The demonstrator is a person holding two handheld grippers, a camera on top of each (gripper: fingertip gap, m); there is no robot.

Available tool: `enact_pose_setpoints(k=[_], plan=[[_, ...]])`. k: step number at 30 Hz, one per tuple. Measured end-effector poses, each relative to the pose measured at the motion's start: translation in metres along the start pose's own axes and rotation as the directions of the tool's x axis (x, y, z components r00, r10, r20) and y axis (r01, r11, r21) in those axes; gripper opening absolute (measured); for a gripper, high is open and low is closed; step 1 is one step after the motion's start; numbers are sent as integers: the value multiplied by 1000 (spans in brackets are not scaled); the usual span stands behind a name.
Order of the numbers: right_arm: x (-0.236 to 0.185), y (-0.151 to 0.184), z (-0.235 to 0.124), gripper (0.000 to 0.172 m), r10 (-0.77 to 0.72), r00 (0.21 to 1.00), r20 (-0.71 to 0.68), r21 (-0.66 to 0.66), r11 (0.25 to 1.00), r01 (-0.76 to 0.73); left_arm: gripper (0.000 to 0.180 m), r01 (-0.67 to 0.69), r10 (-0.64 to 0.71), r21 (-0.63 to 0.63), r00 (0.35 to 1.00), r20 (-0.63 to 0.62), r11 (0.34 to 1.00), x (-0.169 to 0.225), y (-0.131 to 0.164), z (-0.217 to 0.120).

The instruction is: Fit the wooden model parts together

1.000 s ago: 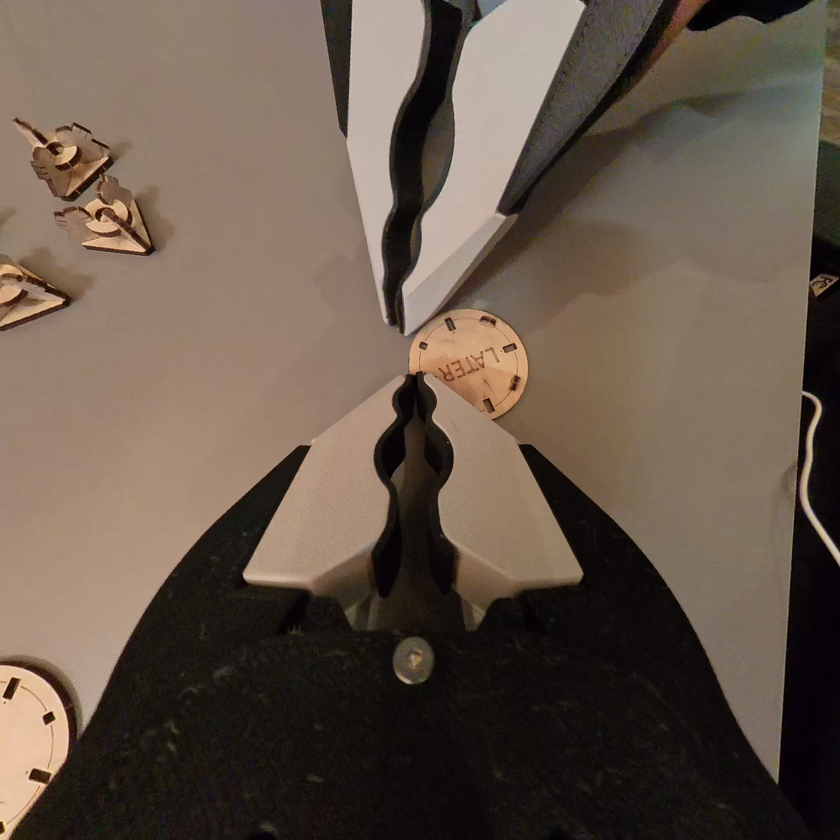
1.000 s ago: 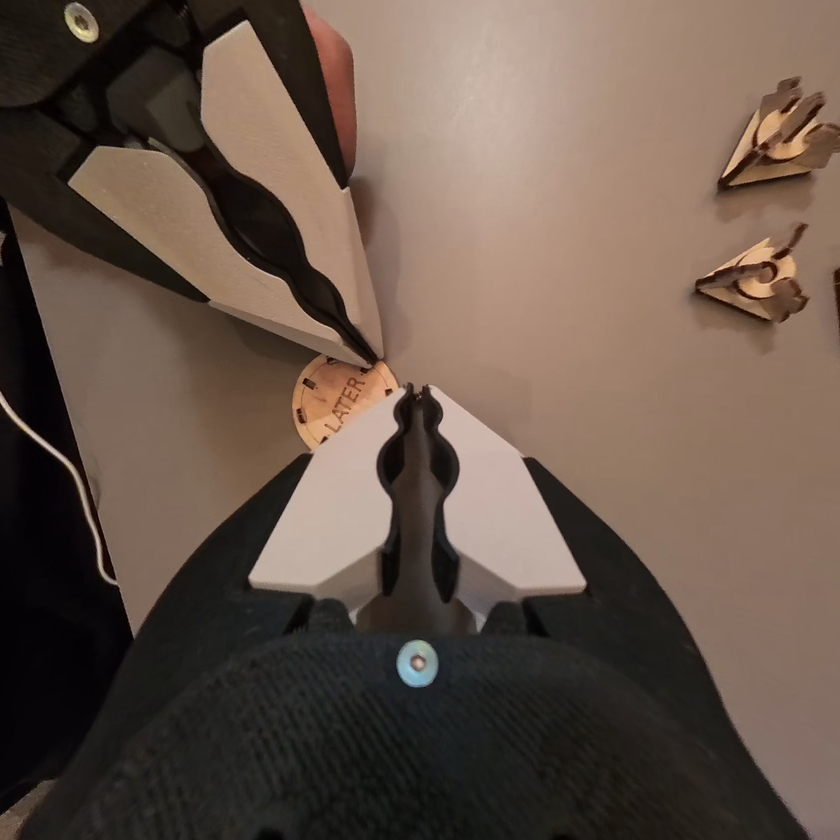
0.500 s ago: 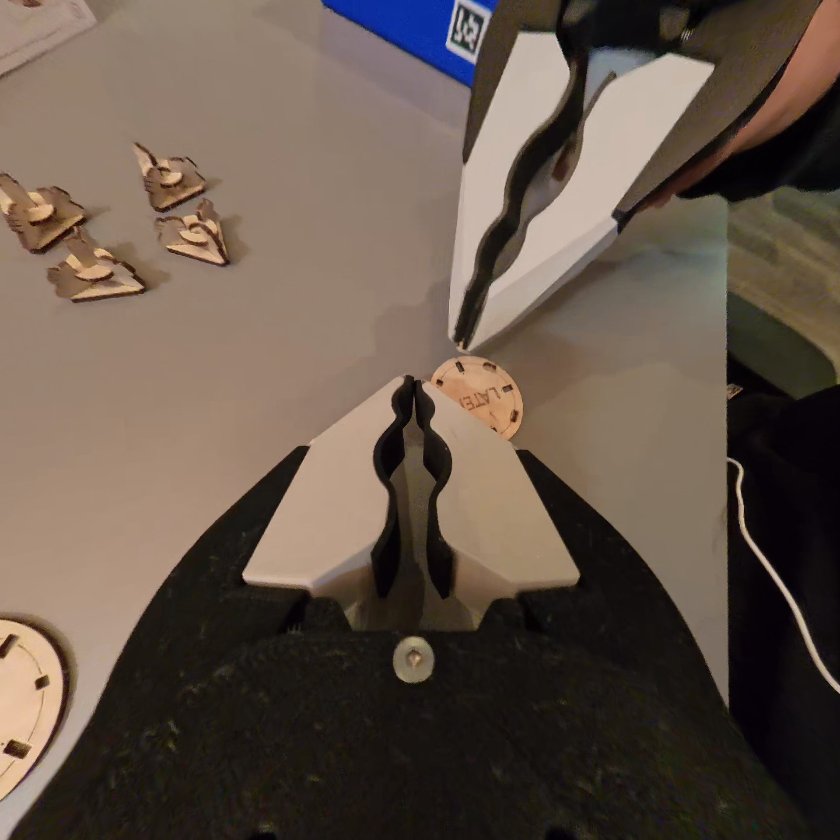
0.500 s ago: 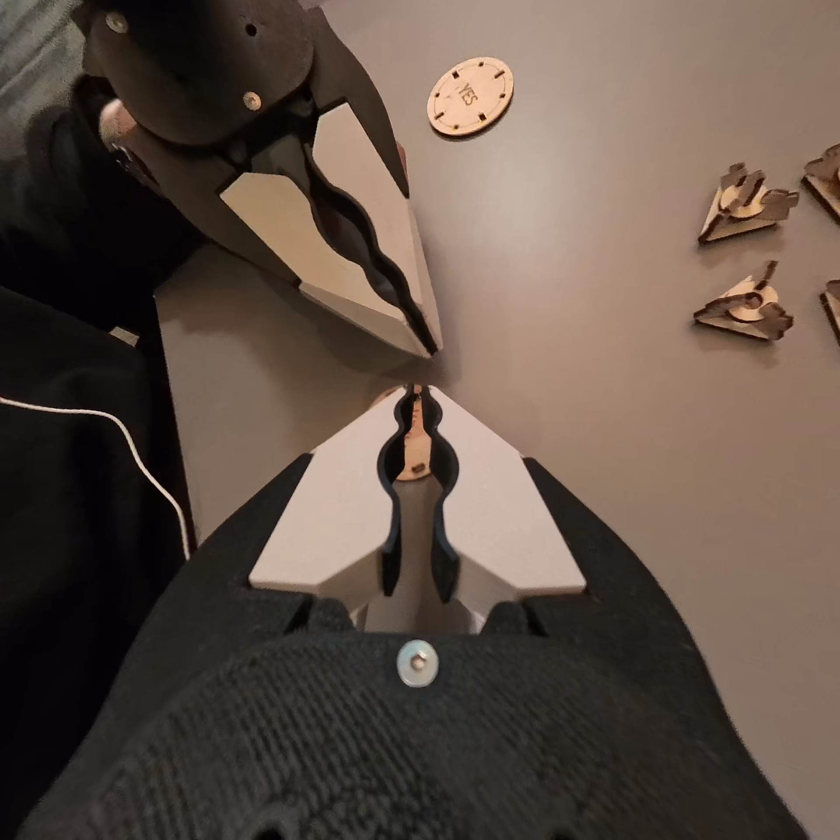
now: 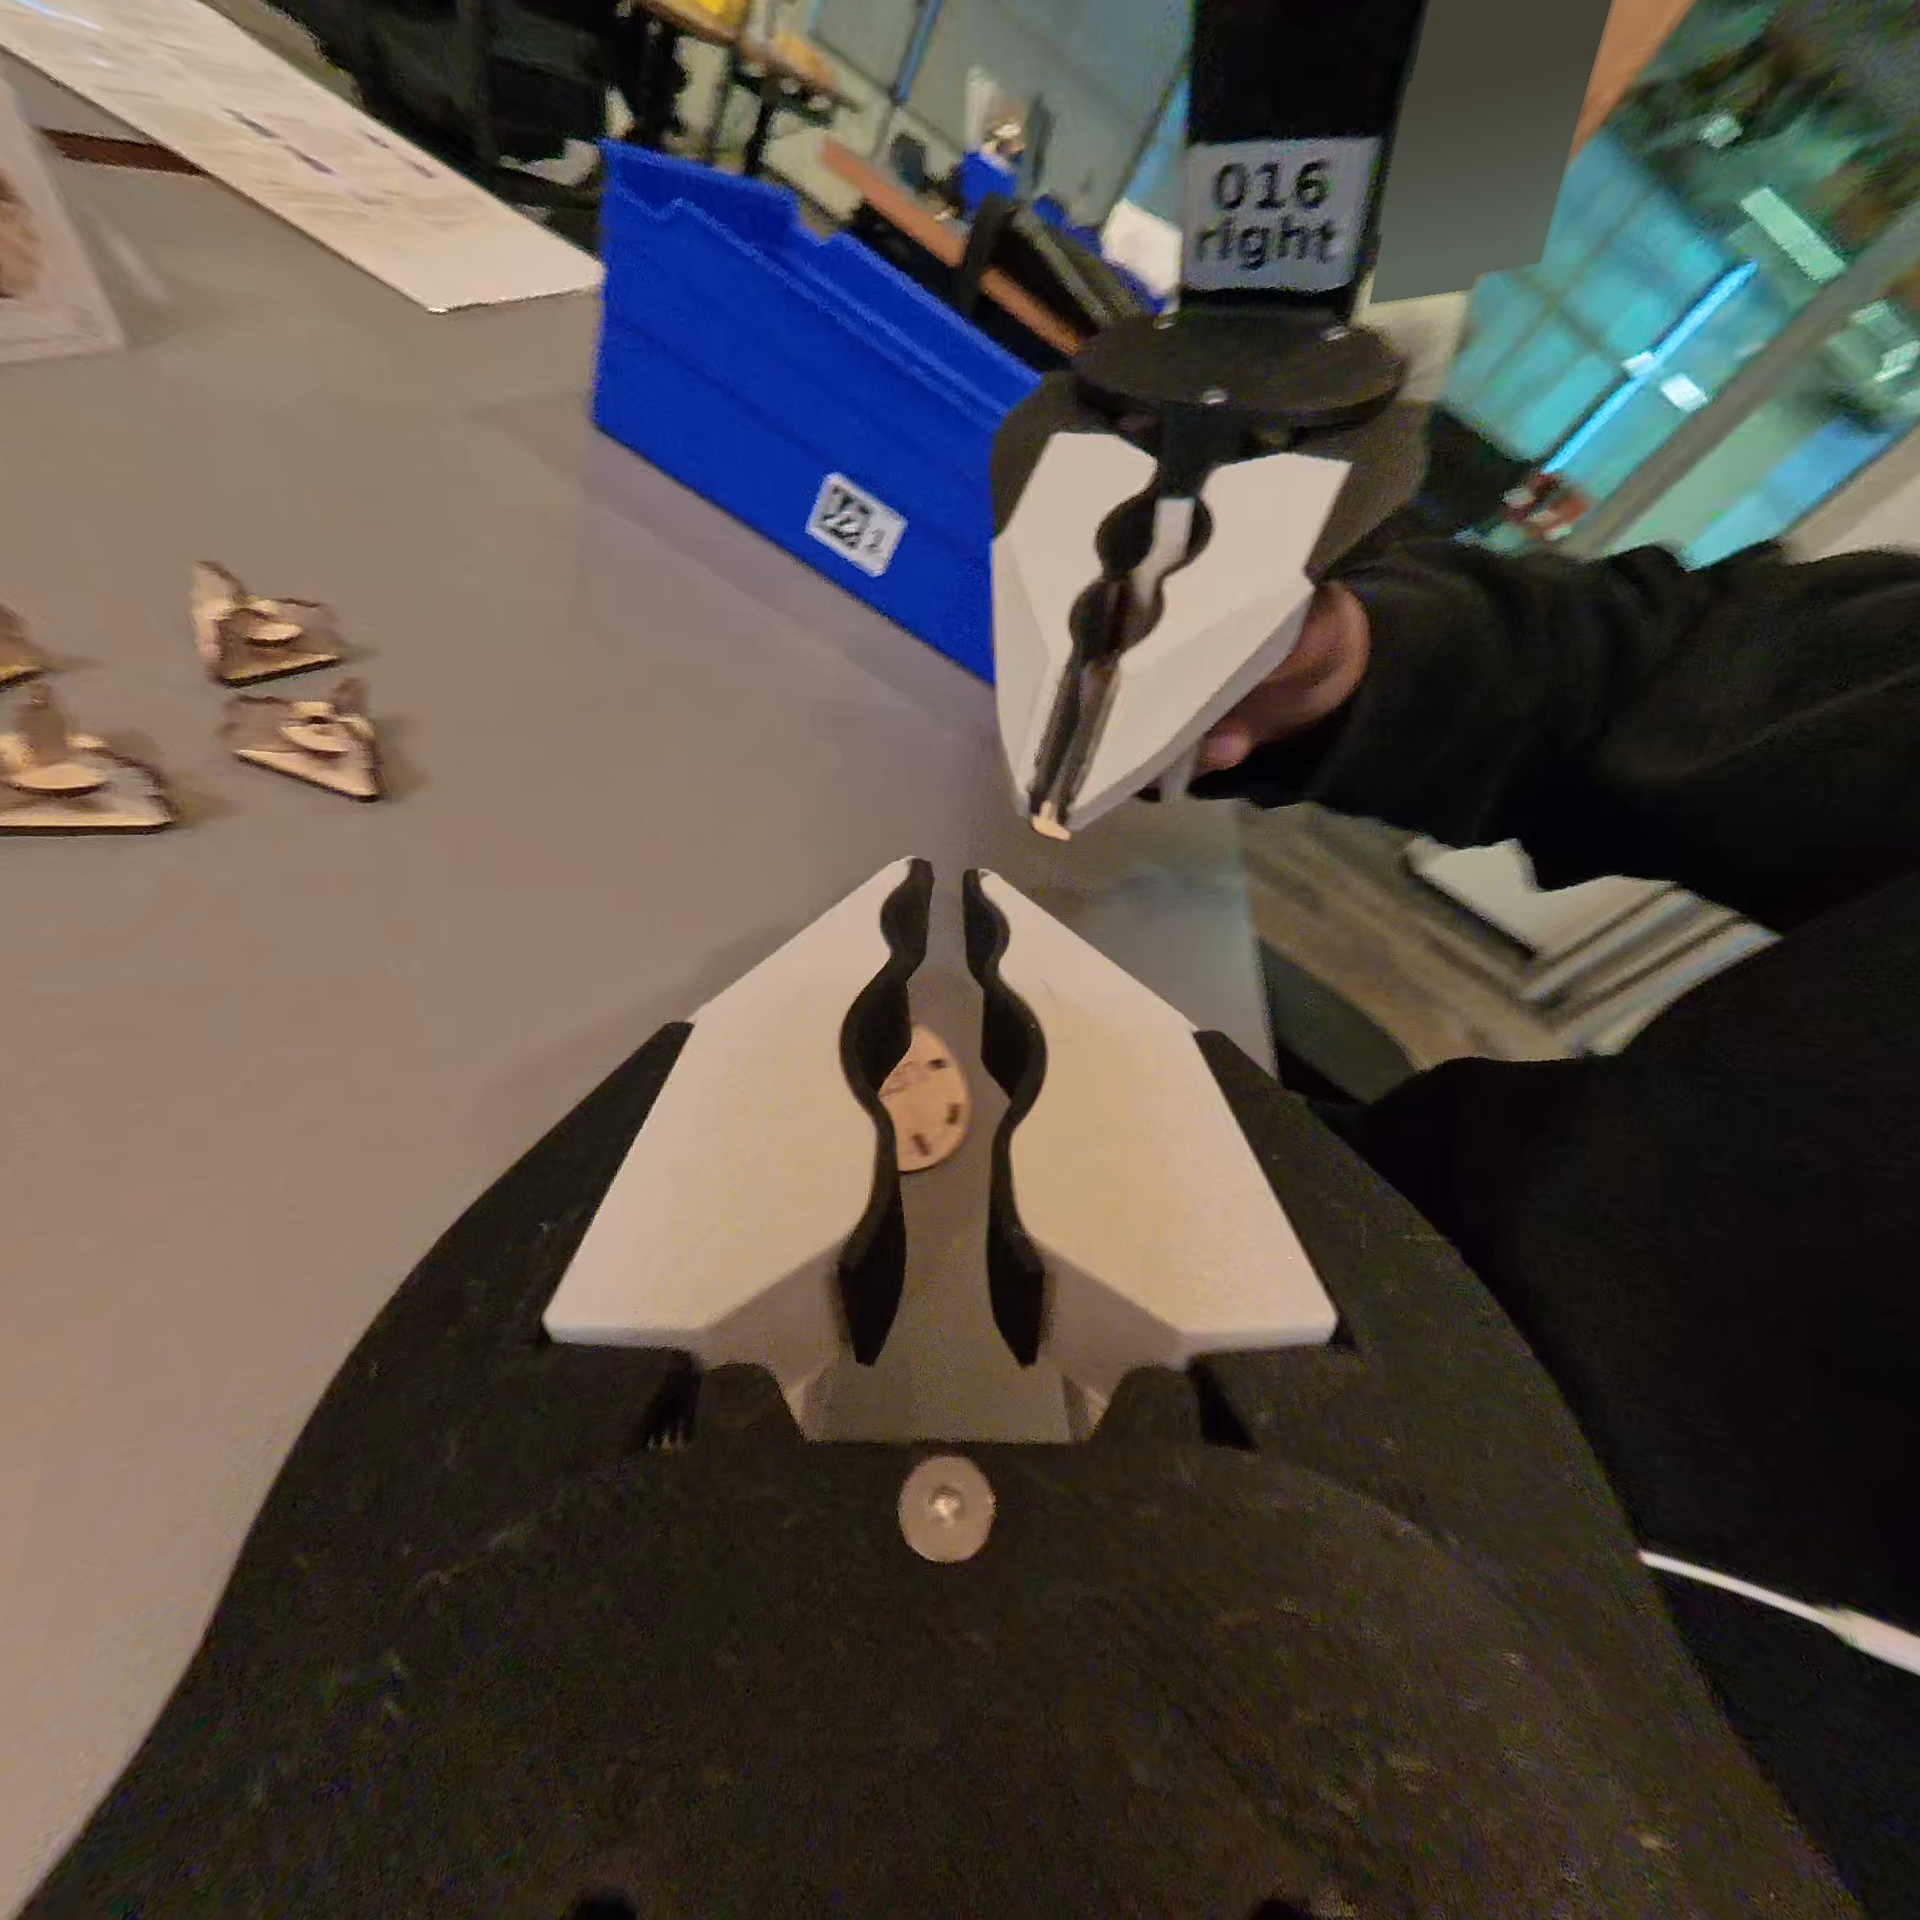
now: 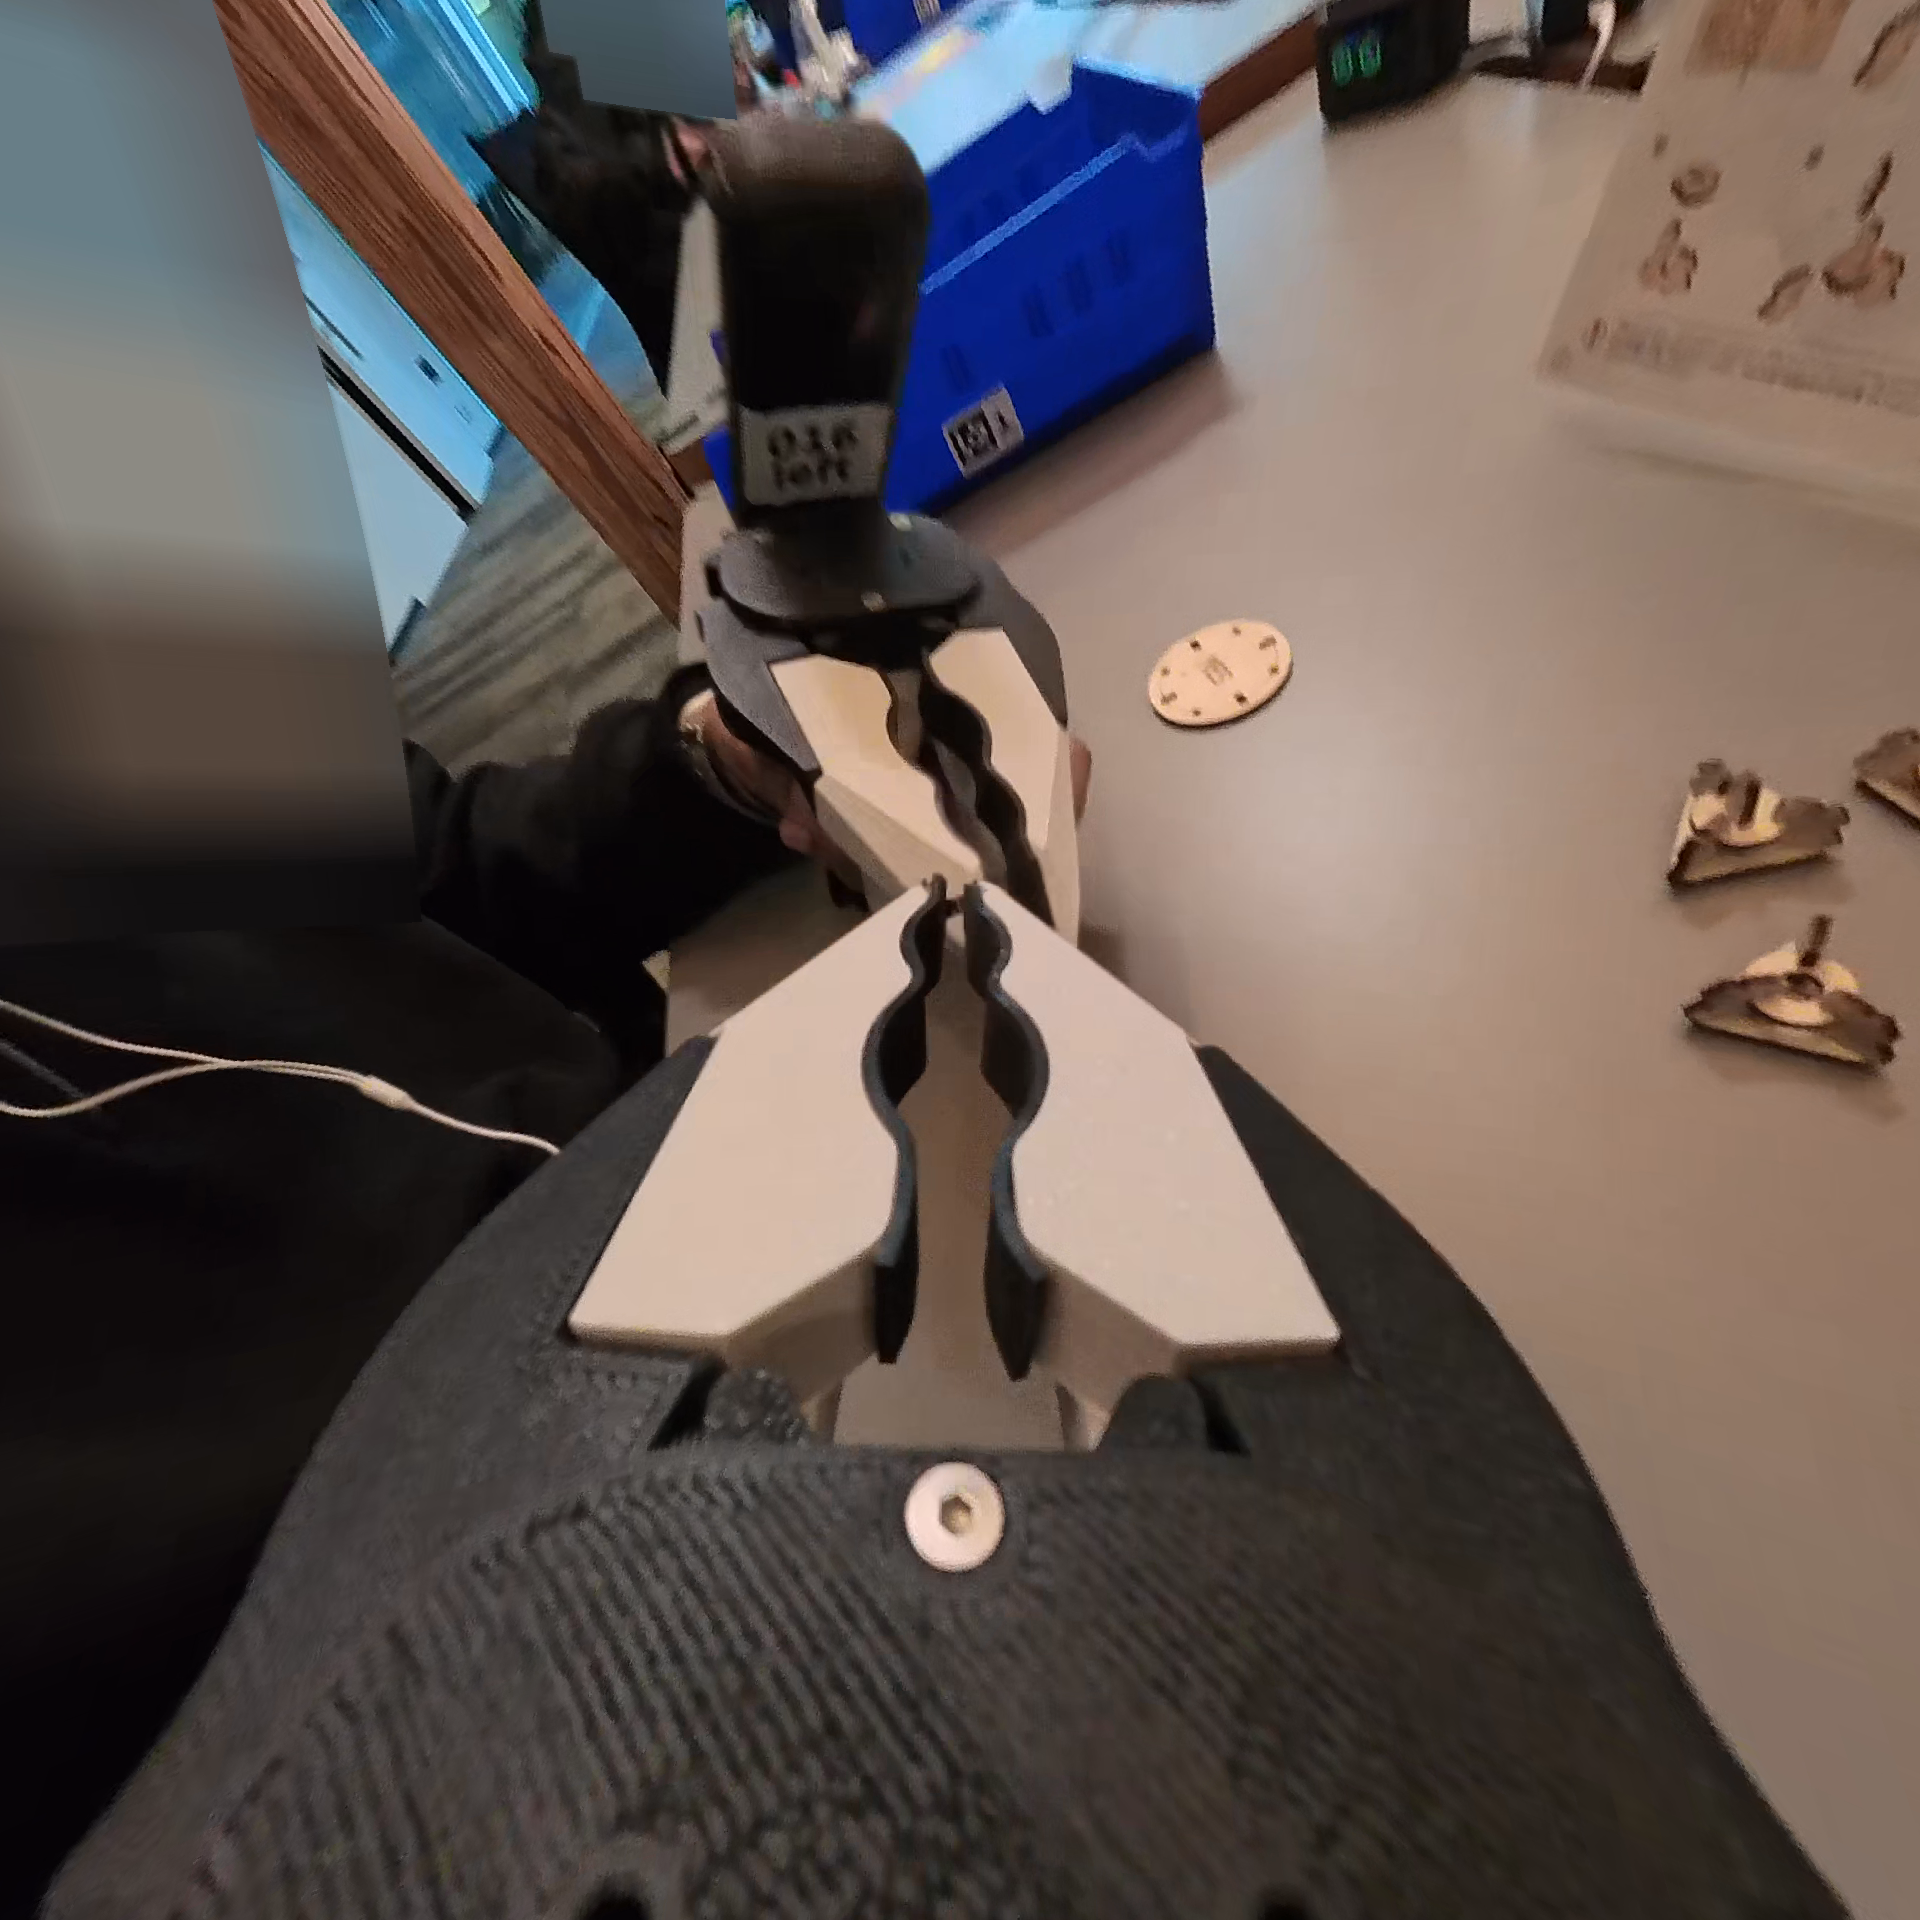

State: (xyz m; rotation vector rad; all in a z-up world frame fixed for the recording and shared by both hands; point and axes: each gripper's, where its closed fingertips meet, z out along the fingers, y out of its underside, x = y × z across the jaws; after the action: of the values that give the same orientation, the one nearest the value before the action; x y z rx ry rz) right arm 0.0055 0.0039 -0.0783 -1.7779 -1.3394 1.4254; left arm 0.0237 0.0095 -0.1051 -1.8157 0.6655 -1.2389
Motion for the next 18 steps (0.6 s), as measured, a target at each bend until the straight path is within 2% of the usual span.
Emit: enact_pose_setpoints(k=[3, 6, 11, 18], plan=[[-6, -9, 0, 1, -7, 1000, 28, 44, 999, 6, 11, 89, -81, 46, 983, -162, 995, 21, -9, -3], [-11, -11, 2, 2, -25, 999, 43, 56, 998, 23, 9, 160, -131, 98, 960, -247, 982, 29, -20, -10], [-13, -13, 2, 2, -28, 998, 58, 64, 998, 24, 4, 158, -126, 98, 955, -268, 983, 32, -21, -13], [-17, -10, 0, 2, -105, 994, 28, 29, 994, 105, 3, 176, -144, 83, 942, -303, 981, 36, -20, -14]])
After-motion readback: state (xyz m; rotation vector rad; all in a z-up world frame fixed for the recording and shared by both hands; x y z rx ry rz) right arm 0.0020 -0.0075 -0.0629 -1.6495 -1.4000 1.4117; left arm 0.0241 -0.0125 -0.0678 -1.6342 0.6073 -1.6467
